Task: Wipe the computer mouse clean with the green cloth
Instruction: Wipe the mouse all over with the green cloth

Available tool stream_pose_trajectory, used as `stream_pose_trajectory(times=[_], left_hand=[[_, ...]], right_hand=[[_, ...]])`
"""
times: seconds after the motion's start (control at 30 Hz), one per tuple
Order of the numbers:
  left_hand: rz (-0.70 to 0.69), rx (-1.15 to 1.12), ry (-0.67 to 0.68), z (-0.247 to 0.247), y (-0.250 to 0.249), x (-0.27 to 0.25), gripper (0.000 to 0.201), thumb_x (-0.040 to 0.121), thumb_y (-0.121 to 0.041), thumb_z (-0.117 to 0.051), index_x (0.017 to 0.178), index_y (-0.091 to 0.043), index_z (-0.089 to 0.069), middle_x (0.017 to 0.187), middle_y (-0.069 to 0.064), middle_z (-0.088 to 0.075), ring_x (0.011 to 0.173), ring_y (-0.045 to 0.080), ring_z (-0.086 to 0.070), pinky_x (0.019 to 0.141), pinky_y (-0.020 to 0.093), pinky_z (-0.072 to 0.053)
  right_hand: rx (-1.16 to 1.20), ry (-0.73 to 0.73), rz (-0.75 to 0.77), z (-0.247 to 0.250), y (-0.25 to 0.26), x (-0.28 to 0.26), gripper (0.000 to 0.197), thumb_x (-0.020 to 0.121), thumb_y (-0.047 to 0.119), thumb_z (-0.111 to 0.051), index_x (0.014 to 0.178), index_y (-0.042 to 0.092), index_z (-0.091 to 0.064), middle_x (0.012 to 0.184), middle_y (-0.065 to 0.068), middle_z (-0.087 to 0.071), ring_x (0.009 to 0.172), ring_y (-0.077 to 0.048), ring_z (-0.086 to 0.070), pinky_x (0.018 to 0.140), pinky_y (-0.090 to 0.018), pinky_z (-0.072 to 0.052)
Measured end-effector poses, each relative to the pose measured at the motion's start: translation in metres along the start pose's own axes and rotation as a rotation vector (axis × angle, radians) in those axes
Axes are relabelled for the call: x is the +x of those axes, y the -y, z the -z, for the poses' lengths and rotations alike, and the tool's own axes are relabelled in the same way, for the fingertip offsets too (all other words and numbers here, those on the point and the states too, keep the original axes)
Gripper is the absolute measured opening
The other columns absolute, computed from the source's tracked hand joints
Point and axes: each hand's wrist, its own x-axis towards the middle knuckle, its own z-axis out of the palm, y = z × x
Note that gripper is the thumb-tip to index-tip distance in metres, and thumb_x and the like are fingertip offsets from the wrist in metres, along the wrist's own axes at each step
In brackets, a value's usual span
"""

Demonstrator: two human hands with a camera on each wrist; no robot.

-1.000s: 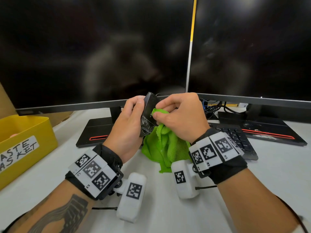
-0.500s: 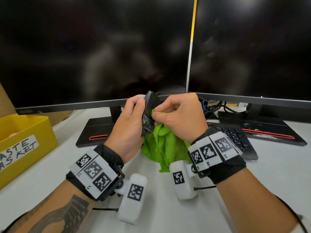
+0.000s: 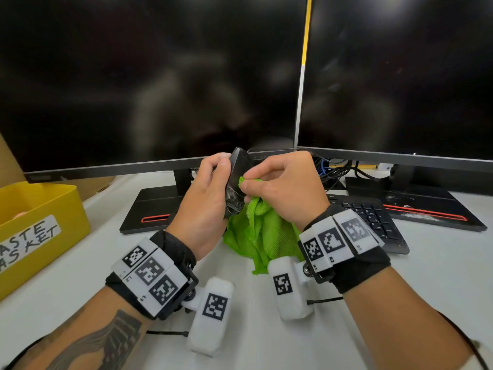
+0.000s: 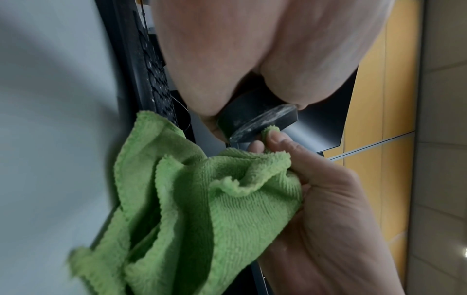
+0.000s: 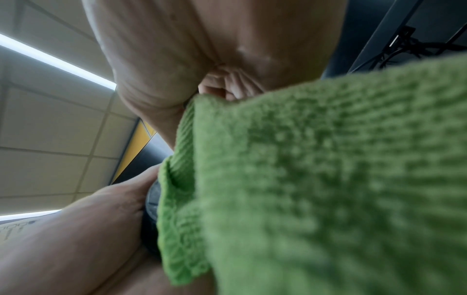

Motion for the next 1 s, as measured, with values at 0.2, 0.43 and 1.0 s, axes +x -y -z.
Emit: stream_pose_trajectory(times=[0.2,0.43,1.0], left_hand=[[0.002,0.011,-0.013,-0.0038,0.0036,-0.0021,0.027,0.113,-0.034,-0.042,0.126,-0.018,-0.06,0.113,0.011,-0.073,0.101,0.023,-0.067,0.088,0.04,-0.053],[0.004,-0.007,-0.022,-0.0046,0.0029,-0.0034,0.024,0.113,-0.033,-0.042,0.124,-0.02,-0.06,0.111,0.008,-0.074,0.102,0.021,-0.068,0.09,0.042,-0.054],[0.006,0.067,-0.035,-0.0011,0.004,-0.0023,0.025,0.113,-0.035,-0.043,0.127,-0.022,-0.06,0.112,0.004,-0.075,0.1,0.016,-0.069,0.085,0.035,-0.055]], right_hand=[[-0.028,-0.059,-0.025,-0.003,-0.0045,0.0038,0.01,0.059,0.024,-0.083,0.067,0.021,-0.079,0.062,-0.002,-0.076,0.066,-0.023,-0.077,0.077,-0.049,-0.065],[-0.025,-0.089,-0.018,-0.0058,-0.0054,0.0038,0.008,0.058,0.023,-0.084,0.064,0.024,-0.08,0.062,0.003,-0.076,0.067,-0.019,-0.075,0.075,-0.048,-0.064],[-0.032,-0.025,-0.065,-0.0058,-0.0049,0.0039,0.012,0.051,0.02,-0.085,0.063,0.023,-0.081,0.064,-0.005,-0.076,0.074,-0.029,-0.076,0.076,-0.052,-0.064]])
